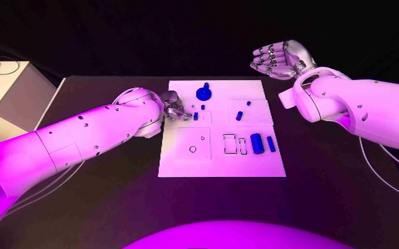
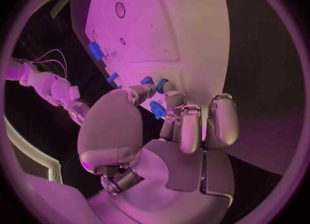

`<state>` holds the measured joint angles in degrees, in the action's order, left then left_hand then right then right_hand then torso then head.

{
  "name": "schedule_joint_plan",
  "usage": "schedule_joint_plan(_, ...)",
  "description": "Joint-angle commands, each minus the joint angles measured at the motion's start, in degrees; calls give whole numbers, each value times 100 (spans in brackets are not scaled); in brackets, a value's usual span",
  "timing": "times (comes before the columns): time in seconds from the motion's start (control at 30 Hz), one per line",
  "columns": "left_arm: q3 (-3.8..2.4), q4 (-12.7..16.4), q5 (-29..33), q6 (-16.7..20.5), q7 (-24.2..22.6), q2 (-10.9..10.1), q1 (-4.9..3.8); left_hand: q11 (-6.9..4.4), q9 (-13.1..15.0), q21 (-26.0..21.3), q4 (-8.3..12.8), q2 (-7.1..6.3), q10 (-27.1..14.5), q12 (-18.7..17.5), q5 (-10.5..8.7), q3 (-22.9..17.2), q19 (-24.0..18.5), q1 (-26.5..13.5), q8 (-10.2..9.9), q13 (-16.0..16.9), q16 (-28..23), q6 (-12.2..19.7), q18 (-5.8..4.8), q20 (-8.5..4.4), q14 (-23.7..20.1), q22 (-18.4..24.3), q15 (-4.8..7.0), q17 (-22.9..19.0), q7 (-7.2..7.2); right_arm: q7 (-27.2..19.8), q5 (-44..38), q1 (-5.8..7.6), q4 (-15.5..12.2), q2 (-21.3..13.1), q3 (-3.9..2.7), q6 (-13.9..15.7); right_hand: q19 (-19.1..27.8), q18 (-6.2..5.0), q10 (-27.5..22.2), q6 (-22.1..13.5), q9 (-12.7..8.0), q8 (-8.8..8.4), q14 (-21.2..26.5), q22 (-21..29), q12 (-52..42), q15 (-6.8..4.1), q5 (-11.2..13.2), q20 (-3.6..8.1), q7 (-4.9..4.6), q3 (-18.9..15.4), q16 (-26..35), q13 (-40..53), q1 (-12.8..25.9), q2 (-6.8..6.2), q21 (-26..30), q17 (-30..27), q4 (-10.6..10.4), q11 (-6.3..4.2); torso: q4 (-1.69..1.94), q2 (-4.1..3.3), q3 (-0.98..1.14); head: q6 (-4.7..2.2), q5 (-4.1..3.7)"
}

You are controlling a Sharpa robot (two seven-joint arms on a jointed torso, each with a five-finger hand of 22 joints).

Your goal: Assemble the parts on the task board

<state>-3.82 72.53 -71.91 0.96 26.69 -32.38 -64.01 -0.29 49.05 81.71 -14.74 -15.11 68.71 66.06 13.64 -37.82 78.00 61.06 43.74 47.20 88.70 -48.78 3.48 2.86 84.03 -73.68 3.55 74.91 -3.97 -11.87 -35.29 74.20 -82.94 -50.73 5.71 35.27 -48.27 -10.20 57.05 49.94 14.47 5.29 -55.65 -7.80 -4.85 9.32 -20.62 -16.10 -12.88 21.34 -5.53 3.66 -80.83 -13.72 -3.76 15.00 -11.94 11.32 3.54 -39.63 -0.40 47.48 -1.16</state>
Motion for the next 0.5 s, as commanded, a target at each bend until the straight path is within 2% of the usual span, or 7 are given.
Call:
schedule_joint_plan(0.03, 61, -23, 0, -169, 120, -1, 85, 29, -24, -42, -102, -19, -13, 39, 40, 197, -10, 55, -612, 9, -27, -13, 59, 29, 497, 9, -33, 1219, -9, -46, -13, 1, -11, -3, -2, -66, 30, -26, 4, 7, -9, -33, 9, 10, 38, 30, -28, -7, -213, -34, 25, -5, 11, 61, 19, -10, 0, 39, -1, 2, 0, -1, -2)
schedule_joint_plan(0.13, 60, -13, -8, -111, 116, -18, 85, 41, -63, -60, -199, 11, -7, 73, 63, 542, -29, 23, -608, 43, -30, -9, 65, 36, 494, 32, -43, 1213, -22, -44, -13, 1, -9, -3, -2, -65, 34, -26, 4, 7, -11, -34, 10, 14, 40, 32, -29, -8, -214, -38, 28, -4, 10, 62, 20, -13, 1, 40, -3, 5, 0, -8, -8)
schedule_joint_plan(0.27, 59, 3, -9, -51, 117, -44, 85, 51, -90, -69, -207, 47, -30, 85, 70, 805, -38, -65, -599, 32, -34, 12, 68, 41, 490, 42, -53, 1205, -31, -38, -13, 1, -5, -5, -2, -67, 47, -24, 4, 7, -15, -38, 12, 28, 46, 35, -30, -11, -216, -50, 37, -4, 13, 66, 21, -24, -2, 42, 0, 5, -3, -10, -12)
schedule_joint_plan(0.3, 58, 8, -11, -39, 120, -51, 85, 54, -103, -77, -207, 84, -37, 97, 76, 975, -46, -119, -588, 34, -36, 15, 71, 45, 489, 51, -57, 1201, -32, -33, -13, 1, -4, -6, -2, -69, 47, -24, 4, 7, -15, -38, 12, 28, 46, 35, -30, -11, -216, -50, 37, -4, 13, 66, 21, -24, -2, 42, 1, 3, -3, -8, -17)
schedule_joint_plan(0.5, 55, 23, -16, -4, 129, -73, 85, 54, -122, -84, -210, 148, -53, 102, 81, 1172, -53, -130, -573, 21, -41, 24, 74, 47, 484, 60, -56, 1190, -31, -19, -13, 0, 2, -7, -2, -78, 56, -24, 4, 7, -18, -41, 12, 38, 50, 37, -31, -13, -218, -59, 43, -4, 15, 69, 22, -32, -4, 44, 0, 3, -4, -15, -22)
